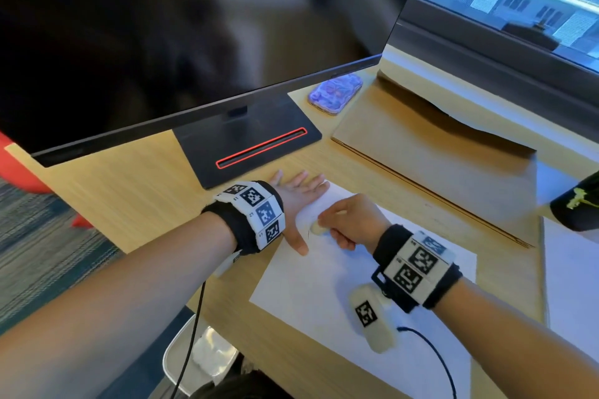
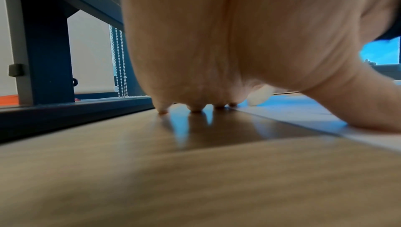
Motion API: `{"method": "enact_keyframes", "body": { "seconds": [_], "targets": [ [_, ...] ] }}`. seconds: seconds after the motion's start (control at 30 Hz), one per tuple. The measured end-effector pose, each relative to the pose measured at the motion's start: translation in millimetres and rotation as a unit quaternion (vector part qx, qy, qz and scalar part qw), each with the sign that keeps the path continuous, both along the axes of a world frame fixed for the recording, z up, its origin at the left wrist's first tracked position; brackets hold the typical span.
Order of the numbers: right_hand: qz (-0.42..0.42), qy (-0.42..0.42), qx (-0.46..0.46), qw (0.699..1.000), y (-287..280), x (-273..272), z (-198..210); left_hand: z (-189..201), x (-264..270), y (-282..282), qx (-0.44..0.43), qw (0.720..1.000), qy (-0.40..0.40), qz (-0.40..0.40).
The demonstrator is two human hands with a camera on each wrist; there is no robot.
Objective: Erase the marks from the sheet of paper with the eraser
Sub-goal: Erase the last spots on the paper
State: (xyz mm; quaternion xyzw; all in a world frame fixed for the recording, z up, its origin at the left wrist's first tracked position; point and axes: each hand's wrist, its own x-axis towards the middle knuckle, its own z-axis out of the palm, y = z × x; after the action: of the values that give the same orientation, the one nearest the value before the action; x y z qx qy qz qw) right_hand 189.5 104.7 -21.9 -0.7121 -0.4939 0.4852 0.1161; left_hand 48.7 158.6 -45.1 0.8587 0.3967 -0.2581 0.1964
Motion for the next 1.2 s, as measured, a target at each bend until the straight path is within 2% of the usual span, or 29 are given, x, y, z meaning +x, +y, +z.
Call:
{"method": "enact_keyframes", "body": {
  "seconds": [0.13,0.3,0.47,0.6,0.83,0.97,1.03,1.13,1.2],
  "targets": [
    [-0.077,-0.011,0.071,0.994,17.5,0.8,-2.3,-1.5,-0.5,-0.2,-0.006,1.0,-0.012,0.006],
    [0.029,-0.014,-0.009,0.999,-4.6,-8.4,3.2,-6.3,0.2,5.2,0.009,1.0,0.002,0.002],
    [-0.053,-0.027,0.06,0.996,18.7,-6.9,0.0,-1.0,-0.1,3.1,-0.004,1.0,-0.022,0.012],
    [-0.027,-0.003,0.023,0.999,3.5,-6.1,-2.5,2.9,0.9,1.9,0.0,1.0,-0.006,0.006],
    [-0.048,0.035,0.006,0.998,6.5,-2.3,-1.0,11.6,-8.0,-5.3,0.023,0.999,-0.034,0.029],
    [-0.067,0.032,0.032,0.997,17.5,-3.3,2.6,11.7,-11.5,-3.9,0.007,0.999,-0.037,0.03],
    [-0.052,0.015,0.039,0.998,15.6,-6.1,2.3,10.7,-11.6,-3.5,0.002,0.999,-0.042,0.032],
    [0.05,-0.015,-0.004,0.999,1.0,-13.3,3.1,10.0,-12.0,-4.5,-0.001,0.999,-0.035,0.03],
    [0.073,-0.02,-0.014,0.997,3.7,-13.8,6.6,10.1,-12.1,-4.5,-0.002,0.999,-0.03,0.027]
  ]
}}
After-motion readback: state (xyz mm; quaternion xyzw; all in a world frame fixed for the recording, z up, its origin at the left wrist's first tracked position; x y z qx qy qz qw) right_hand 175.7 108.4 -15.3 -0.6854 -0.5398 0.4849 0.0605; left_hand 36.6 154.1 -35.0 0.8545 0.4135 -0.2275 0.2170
